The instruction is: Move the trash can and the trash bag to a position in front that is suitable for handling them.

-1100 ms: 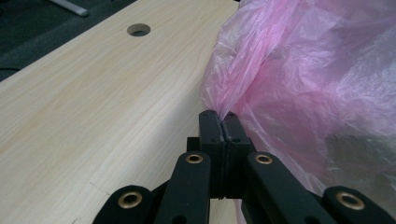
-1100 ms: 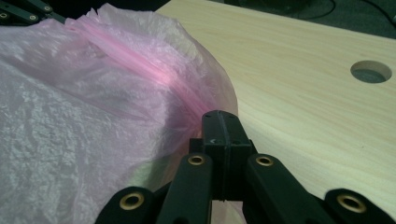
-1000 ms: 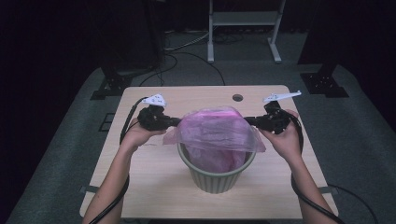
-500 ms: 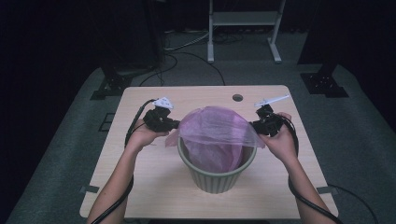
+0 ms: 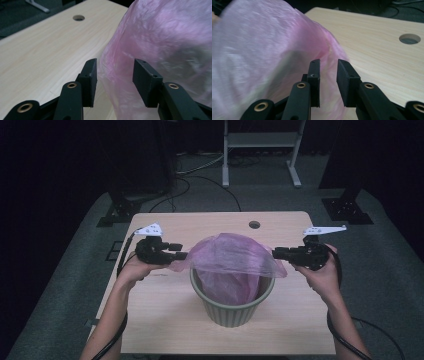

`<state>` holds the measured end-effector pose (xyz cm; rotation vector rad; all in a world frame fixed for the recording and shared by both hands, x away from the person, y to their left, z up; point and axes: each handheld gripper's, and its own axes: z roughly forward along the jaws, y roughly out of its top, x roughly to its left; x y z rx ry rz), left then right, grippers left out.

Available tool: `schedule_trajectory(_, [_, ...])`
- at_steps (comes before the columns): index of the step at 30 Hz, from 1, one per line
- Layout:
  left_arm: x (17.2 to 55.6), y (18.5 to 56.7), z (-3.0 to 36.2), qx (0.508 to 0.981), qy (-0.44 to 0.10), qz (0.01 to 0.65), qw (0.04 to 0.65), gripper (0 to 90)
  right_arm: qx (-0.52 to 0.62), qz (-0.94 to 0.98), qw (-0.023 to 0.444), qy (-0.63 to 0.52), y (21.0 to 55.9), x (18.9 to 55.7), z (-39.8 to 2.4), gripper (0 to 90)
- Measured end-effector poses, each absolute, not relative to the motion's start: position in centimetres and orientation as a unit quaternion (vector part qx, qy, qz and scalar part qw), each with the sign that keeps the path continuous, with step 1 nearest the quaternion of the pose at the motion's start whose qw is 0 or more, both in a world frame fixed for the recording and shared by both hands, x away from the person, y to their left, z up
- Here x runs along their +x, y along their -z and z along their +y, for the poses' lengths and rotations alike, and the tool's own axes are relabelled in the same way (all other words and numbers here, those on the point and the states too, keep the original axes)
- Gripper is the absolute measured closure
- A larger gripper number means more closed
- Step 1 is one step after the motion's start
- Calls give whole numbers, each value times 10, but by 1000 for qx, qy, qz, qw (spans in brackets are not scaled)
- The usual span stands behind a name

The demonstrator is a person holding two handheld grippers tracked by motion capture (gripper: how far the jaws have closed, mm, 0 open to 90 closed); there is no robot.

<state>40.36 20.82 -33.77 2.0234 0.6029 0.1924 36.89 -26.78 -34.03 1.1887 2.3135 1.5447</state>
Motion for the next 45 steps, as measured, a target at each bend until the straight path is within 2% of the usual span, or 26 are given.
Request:
schedule_trajectory(6, [397, 325, 219, 827, -74, 229, 508, 523, 370, 758, 49, -535, 331, 357, -277, 723])
schedule_trajectory(12, [387, 314, 224, 828, -71, 199, 520, 473, 331, 765, 33, -551, 324, 347, -277, 691])
schedule_trajectory(22, [363, 302, 229, 830, -41, 135, 540, 381, 238, 793, 11, -561, 312, 315, -272, 564])
schedule_trajectory(26, [354, 303, 227, 837, -43, 121, 531, 353, 203, 811, 24, -549, 311, 302, -268, 516])
schedule_trajectory(32, [352, 311, 220, 857, -58, 109, 500, 345, 191, 836, 64, -510, 320, 298, -265, 510])
schedule_trajectory(37, [355, 316, 212, 869, -65, 106, 480, 388, 189, 847, 84, -489, 327, 301, -265, 521])
schedule_trajectory(38, [357, 317, 210, 871, -64, 106, 476, 447, 187, 853, 112, -475, 330, 303, -265, 548])
schedule_trajectory(41, [358, 319, 207, 873, -64, 101, 473, 490, 185, 854, 123, -471, 331, 303, -265, 572])
schedule_trajectory(42, [358, 319, 206, 874, -65, 99, 472, 544, 186, 856, 131, -465, 331, 303, -263, 640])
schedule_trajectory(43, [358, 321, 205, 875, -65, 98, 470, 544, 186, 856, 131, -465, 331, 303, -263, 640])
schedule_trajectory(45, [357, 323, 203, 880, -63, 91, 462, 578, 193, 856, 132, -462, 332, 304, -261, 708])
